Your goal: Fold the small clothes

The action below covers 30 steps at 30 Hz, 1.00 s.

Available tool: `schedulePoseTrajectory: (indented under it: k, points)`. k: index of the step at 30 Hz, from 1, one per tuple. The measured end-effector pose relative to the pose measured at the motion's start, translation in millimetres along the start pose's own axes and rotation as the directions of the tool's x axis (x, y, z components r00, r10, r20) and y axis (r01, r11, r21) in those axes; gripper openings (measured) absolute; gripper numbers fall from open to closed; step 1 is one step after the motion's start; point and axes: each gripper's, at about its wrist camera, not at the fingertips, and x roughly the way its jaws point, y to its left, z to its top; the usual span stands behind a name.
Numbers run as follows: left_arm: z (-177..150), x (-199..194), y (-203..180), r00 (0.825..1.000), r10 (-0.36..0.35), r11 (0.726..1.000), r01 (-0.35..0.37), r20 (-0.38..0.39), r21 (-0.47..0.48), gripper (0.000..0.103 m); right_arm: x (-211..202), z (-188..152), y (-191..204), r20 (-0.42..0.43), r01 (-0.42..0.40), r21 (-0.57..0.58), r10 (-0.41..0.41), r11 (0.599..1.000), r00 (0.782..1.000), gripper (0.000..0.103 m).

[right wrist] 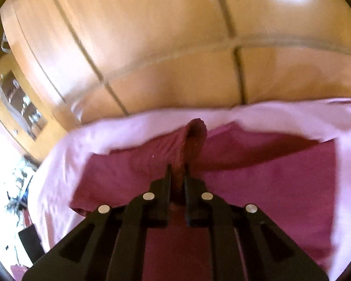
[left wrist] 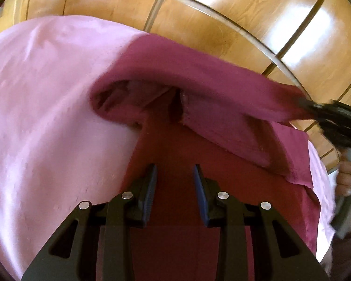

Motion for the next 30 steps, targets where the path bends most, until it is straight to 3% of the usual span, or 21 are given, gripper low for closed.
schedulePoseTrajectory:
  k: [3,5,9,13,15,17,19,20,21,22,23,26,30]
  points:
    - [-1.0,-1.2,-0.8,1.000,0.008,1.000,-0.008,0.005,0.011,0.031,-37.8,-0.1,-31.6,0.045,-0.001,0.048,-0.001,0.999,0.999,0.008]
    - [0.6,0.5,-3.0,1.000,0.017,1.000,-0.017,0.004,0.018,0.031,-49.9,-8.1,-58.4,0.040,0.052,0.068,-0.054,0.996,0.998,0.008]
    - [-1.4,-1.8,-5.0,0.999,0.040,0.999,-0.040,-0.001,0.031,0.031,-45.5,-29.9,-115.9,-0.020,0.173,0.169,-0.172,0.970,0.985,0.008]
    - [-1.7,-10.1,-10.8,0.998,0.068,0.996,-0.068,0.004,0.060,0.031,-30.4,-51.6,-147.0,-0.092,0.208,0.222,-0.192,0.952,0.977,0.010]
    - [1.2,-20.1,-16.5,0.997,0.073,0.994,-0.076,0.040,0.083,0.031,-31.5,-52.8,-142.0,-0.075,0.229,0.189,-0.219,0.955,0.973,0.010]
    - [5.4,-28.9,-21.5,0.995,0.070,0.992,-0.078,0.077,0.101,0.031,-34.9,-49.4,-135.2,-0.054,0.294,0.130,-0.289,0.947,0.956,0.009]
    - [15.8,-35.4,-31.2,0.991,0.057,0.990,-0.071,0.119,0.120,0.031,-36.9,-49.7,-136.2,-0.069,0.305,0.109,-0.299,0.946,0.952,0.009]
    - [20.5,-34.0,-35.4,0.991,0.056,0.989,-0.072,0.123,0.131,0.031,-35.2,-48.8,-133.7,-0.082,0.305,0.087,-0.299,0.948,0.951,0.013]
    - [26.0,-30.3,-42.1,0.990,0.064,0.985,-0.083,0.128,0.149,0.031,-35.2,-48.3,-128.4,-0.085,0.316,0.058,-0.310,0.947,0.947,0.023]
    - [29.8,-25.0,-48.1,0.989,0.074,0.981,-0.095,0.130,0.168,0.031,-37.4,-48.2,-124.1,-0.073,0.323,0.042,-0.320,0.945,0.945,0.045]
    - [32.5,-18.5,-53.1,0.988,0.087,0.977,-0.110,0.129,0.185,0.031,-42.5,-48.1,-119.1,-0.048,0.326,0.029,-0.324,0.945,0.945,0.049]
    - [33.8,-5.0,-61.2,0.987,0.109,0.969,-0.132,0.118,0.209,0.031,-57.2,-42.9,-94.4,0.036,0.290,-0.019,-0.289,0.957,0.957,0.053]
    - [28.6,8.4,-68.2,0.982,0.147,0.953,-0.172,0.115,0.251,0.031,-41.1,-37.4,-65.1,0.038,0.231,-0.088,-0.229,0.969,0.973,0.058]
